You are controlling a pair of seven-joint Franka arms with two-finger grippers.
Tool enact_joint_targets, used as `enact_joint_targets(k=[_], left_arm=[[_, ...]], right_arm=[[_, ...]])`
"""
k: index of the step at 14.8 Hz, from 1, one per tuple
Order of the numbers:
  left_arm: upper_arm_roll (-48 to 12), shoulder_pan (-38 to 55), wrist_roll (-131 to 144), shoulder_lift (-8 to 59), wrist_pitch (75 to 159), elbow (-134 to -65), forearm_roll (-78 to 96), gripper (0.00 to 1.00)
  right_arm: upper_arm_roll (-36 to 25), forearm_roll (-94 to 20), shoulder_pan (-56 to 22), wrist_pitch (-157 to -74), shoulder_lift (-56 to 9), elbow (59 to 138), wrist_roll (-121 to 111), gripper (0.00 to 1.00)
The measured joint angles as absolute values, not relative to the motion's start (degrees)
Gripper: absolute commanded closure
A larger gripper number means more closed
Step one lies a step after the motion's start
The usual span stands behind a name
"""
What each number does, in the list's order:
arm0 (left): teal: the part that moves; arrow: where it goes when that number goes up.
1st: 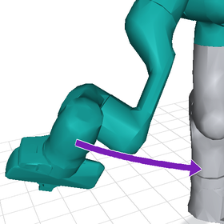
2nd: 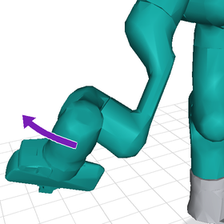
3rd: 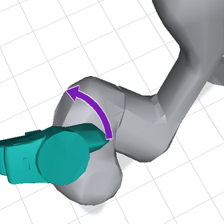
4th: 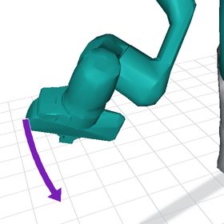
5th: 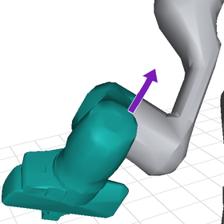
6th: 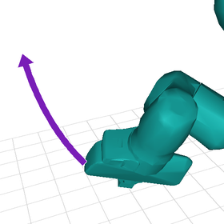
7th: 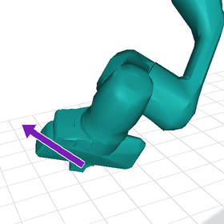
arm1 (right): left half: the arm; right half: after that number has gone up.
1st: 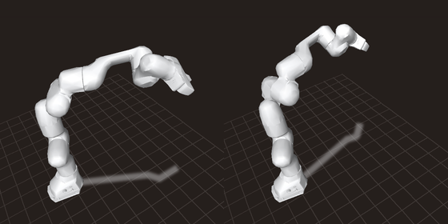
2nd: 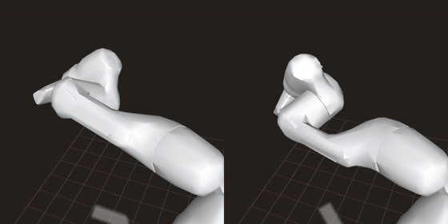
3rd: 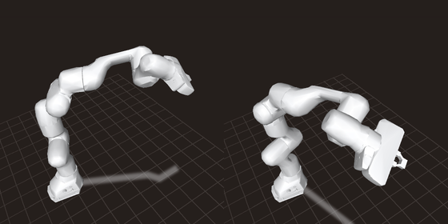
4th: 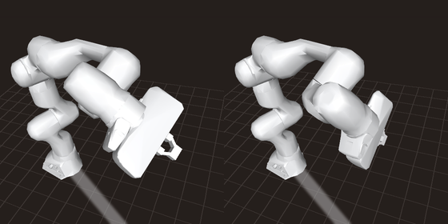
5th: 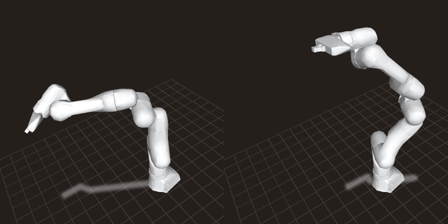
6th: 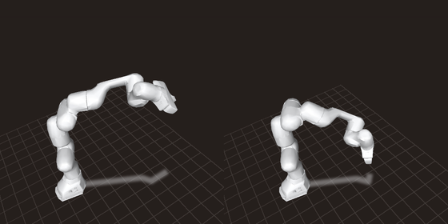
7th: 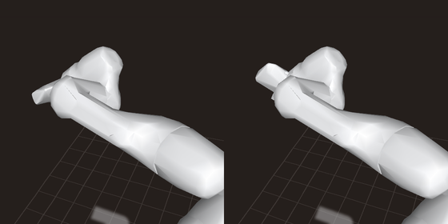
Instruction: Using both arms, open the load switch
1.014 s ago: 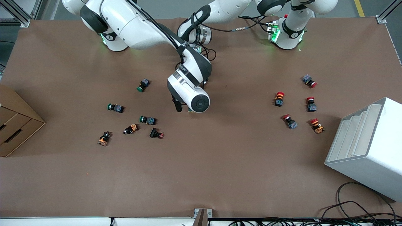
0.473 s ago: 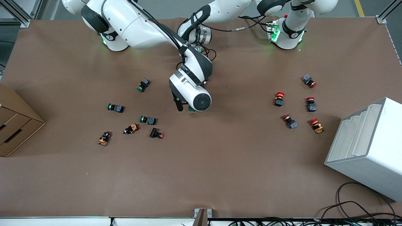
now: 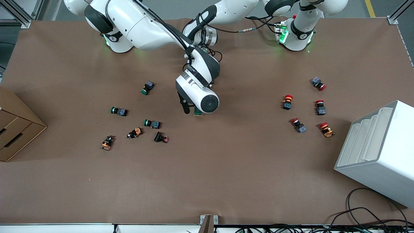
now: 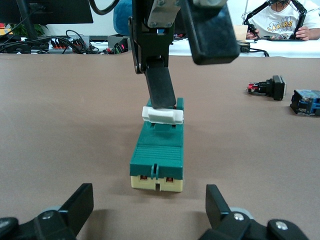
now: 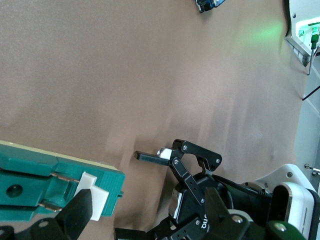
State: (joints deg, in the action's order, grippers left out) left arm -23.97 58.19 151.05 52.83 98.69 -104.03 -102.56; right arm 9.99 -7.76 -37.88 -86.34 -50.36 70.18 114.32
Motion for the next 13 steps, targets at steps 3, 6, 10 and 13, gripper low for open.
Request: enact_joint_targets(k=[3,6,10,13], left_arm=[[-23.88,58.19,151.05,52.83,98.69,-103.96,-102.56,0.01],[-23.88,58.19,151.05,52.83,98.70,-103.93,-102.56,0.01],[-23.88,58.19,151.05,52.83,98.70,-103.92,-102.56,0.01],[-23.88,58.19,151.05,52.83,98.70,-103.92,-102.56,0.01]], right_arm=[[10.02,-7.75,-37.92,-86.42,-50.36,70.18,114.32,0.00],[10.07,-7.71,-38.02,-86.79,-50.38,70.56,114.32,0.00],[10.10,-7.42,-38.31,-88.24,-50.39,71.83,114.32,0.00],[10.10,-7.31,-38.35,-88.30,-50.37,71.85,114.32,0.00]])
